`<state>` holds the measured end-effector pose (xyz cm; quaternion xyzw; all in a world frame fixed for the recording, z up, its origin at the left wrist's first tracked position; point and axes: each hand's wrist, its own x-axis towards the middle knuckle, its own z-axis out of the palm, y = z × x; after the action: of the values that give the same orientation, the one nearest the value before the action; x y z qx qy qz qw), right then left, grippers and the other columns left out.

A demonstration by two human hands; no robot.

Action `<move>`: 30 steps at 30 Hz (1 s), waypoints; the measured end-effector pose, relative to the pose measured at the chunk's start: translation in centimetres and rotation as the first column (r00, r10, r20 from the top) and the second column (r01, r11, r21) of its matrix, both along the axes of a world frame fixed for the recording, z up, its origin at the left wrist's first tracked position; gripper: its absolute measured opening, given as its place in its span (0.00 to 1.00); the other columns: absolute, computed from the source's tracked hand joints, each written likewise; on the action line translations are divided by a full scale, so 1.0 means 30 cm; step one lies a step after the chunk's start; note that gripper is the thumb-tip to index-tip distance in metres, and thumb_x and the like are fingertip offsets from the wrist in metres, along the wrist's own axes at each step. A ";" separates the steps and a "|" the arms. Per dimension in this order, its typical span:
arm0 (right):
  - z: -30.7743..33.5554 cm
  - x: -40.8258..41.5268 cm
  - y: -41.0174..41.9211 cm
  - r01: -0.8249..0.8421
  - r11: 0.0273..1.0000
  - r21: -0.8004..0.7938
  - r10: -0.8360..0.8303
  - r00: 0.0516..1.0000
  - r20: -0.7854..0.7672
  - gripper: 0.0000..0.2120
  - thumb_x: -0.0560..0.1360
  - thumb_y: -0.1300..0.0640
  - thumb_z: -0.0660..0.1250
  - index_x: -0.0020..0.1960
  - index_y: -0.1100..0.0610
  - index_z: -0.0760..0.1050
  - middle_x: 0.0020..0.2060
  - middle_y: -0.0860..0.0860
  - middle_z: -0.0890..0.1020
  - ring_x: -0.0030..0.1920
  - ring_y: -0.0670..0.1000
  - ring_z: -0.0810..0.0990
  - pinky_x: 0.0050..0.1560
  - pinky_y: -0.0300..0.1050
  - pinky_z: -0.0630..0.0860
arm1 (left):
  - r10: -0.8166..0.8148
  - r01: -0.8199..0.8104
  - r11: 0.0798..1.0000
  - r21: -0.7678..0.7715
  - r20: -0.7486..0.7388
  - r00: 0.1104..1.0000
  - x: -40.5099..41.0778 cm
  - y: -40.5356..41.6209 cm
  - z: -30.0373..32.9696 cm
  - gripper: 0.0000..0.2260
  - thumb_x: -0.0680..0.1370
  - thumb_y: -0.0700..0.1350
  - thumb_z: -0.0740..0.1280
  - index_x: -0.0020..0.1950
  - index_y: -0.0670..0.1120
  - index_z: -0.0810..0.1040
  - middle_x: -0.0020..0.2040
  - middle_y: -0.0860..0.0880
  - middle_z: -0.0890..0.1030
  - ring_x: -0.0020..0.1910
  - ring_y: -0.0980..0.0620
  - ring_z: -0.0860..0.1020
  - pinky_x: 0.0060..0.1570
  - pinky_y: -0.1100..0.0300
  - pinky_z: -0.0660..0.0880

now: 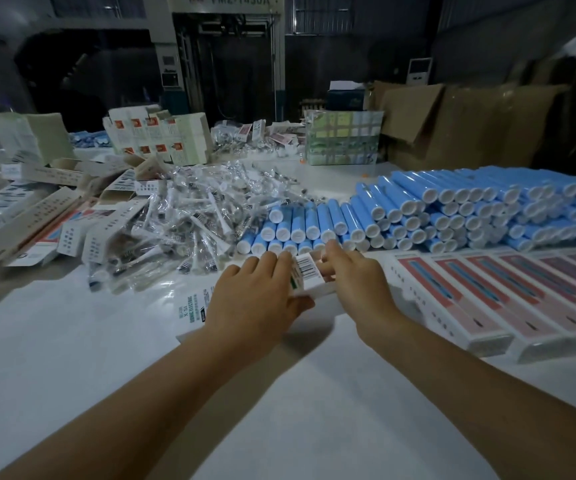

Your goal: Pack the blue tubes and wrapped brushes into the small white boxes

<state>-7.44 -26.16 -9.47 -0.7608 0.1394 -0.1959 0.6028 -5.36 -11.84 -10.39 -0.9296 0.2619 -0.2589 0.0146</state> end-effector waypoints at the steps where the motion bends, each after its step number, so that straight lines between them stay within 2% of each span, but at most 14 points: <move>1: 0.006 -0.002 -0.003 0.013 1.000 0.029 -0.014 1.000 0.016 0.20 0.79 0.45 0.58 0.32 0.49 0.79 0.32 0.44 0.84 0.37 0.45 0.82 0.38 0.41 0.74 | 0.000 0.000 1.000 -0.006 -0.003 1.000 0.001 0.005 0.001 0.33 0.76 0.67 0.51 0.75 0.48 0.56 0.67 0.52 0.69 0.63 0.50 0.70 0.57 0.57 0.65; 4: 0.024 -0.011 -0.022 0.097 0.990 0.103 -0.105 0.991 0.082 0.20 0.80 0.48 0.57 0.35 0.50 0.80 0.31 0.40 0.81 0.35 0.42 0.80 0.33 0.38 0.73 | 0.001 -0.001 1.000 -0.027 -0.026 1.000 0.009 0.017 0.010 0.35 0.74 0.67 0.46 0.75 0.49 0.57 0.67 0.51 0.69 0.63 0.49 0.69 0.58 0.56 0.65; 7: 0.023 -0.019 -0.035 0.167 0.980 0.110 -0.183 0.970 0.157 0.15 0.80 0.53 0.59 0.37 0.51 0.78 0.34 0.43 0.78 0.38 0.45 0.75 0.37 0.41 0.69 | 0.021 -0.023 0.998 -0.058 -0.035 0.999 0.023 0.031 0.015 0.35 0.74 0.67 0.47 0.74 0.48 0.59 0.66 0.50 0.70 0.63 0.48 0.70 0.57 0.55 0.66; 11: 0.008 -0.029 -0.013 0.055 0.992 0.112 -0.077 0.975 0.209 0.13 0.77 0.58 0.62 0.36 0.53 0.79 0.28 0.46 0.79 0.33 0.45 0.77 0.33 0.40 0.72 | 0.062 -0.065 0.994 -0.087 -0.035 0.997 0.039 0.038 0.023 0.33 0.74 0.67 0.48 0.72 0.47 0.62 0.64 0.49 0.72 0.61 0.47 0.72 0.54 0.54 0.67; 15: -0.004 -0.030 0.014 -0.008 0.998 0.068 -0.006 0.981 0.196 0.14 0.77 0.58 0.64 0.35 0.50 0.80 0.31 0.49 0.82 0.34 0.46 0.80 0.30 0.35 0.74 | 0.079 -0.083 0.990 -0.114 -0.035 0.996 0.044 0.035 0.023 0.34 0.74 0.66 0.49 0.72 0.47 0.62 0.63 0.49 0.72 0.60 0.47 0.72 0.53 0.54 0.68; 18: -0.004 -0.033 0.016 -0.016 0.998 0.068 0.004 0.985 0.174 0.15 0.77 0.56 0.65 0.33 0.48 0.80 0.30 0.47 0.83 0.32 0.44 0.79 0.29 0.31 0.73 | 0.084 -0.087 0.991 -0.100 -0.031 0.996 0.049 0.033 0.016 0.33 0.75 0.66 0.51 0.73 0.47 0.60 0.65 0.49 0.71 0.62 0.47 0.71 0.55 0.54 0.67; 20: -0.011 -0.034 0.016 -0.028 0.998 0.054 0.019 0.989 0.148 0.16 0.77 0.56 0.65 0.32 0.51 0.80 0.27 0.44 0.81 0.28 0.41 0.75 0.27 0.29 0.70 | 0.077 -0.079 0.993 -0.083 -0.020 0.997 0.051 0.029 0.010 0.32 0.76 0.66 0.52 0.73 0.47 0.60 0.65 0.49 0.71 0.63 0.47 0.70 0.56 0.54 0.66; 23: -0.022 -0.037 0.020 -0.053 0.999 -0.011 0.054 0.991 0.122 0.13 0.77 0.55 0.64 0.38 0.58 0.81 0.28 0.45 0.80 0.27 0.40 0.72 0.30 0.33 0.69 | 0.059 -0.060 0.996 -0.067 -0.006 0.998 0.046 0.022 0.006 0.31 0.77 0.65 0.54 0.73 0.47 0.60 0.65 0.49 0.71 0.62 0.47 0.70 0.56 0.54 0.65; 25: -0.025 -0.035 0.024 -0.056 0.998 -0.022 0.058 0.991 0.124 0.11 0.78 0.56 0.64 0.41 0.51 0.83 0.31 0.42 0.81 0.32 0.39 0.75 0.37 0.34 0.74 | 0.059 -0.059 0.996 -0.060 -0.003 0.998 0.039 0.019 0.007 0.31 0.77 0.65 0.55 0.73 0.46 0.60 0.65 0.48 0.71 0.62 0.46 0.71 0.56 0.54 0.66; 27: -0.029 -0.031 0.027 -0.057 0.998 -0.004 0.057 0.990 0.130 0.10 0.78 0.58 0.63 0.53 0.49 0.82 0.39 0.41 0.83 0.39 0.42 0.78 0.46 0.39 0.78 | 0.053 -0.053 0.997 -0.058 0.003 0.999 0.035 0.019 0.008 0.31 0.77 0.64 0.55 0.72 0.45 0.62 0.64 0.48 0.72 0.61 0.46 0.72 0.56 0.53 0.66; 29: -0.032 -0.029 0.025 -0.059 0.998 -0.002 0.059 0.991 0.124 0.13 0.78 0.58 0.63 0.61 0.51 0.79 0.46 0.45 0.83 0.43 0.44 0.78 0.44 0.39 0.78 | 0.039 -0.038 0.997 -0.074 0.006 0.999 0.031 0.019 0.009 0.30 0.77 0.64 0.57 0.71 0.45 0.65 0.62 0.47 0.74 0.60 0.45 0.73 0.55 0.52 0.67; 30: -0.034 -0.028 0.022 -0.060 0.998 -0.005 0.060 0.991 0.120 0.15 0.78 0.58 0.63 0.63 0.51 0.78 0.46 0.46 0.83 0.42 0.44 0.78 0.42 0.39 0.78 | 0.030 -0.029 0.996 -0.083 0.007 1.000 0.029 0.019 0.010 0.30 0.76 0.63 0.58 0.71 0.44 0.65 0.62 0.47 0.74 0.60 0.44 0.73 0.55 0.52 0.68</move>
<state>-8.28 -25.50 -10.49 -0.7521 0.0798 -0.2229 0.6151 -4.49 -11.27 -10.09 -0.9321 0.2370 -0.2733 -0.0191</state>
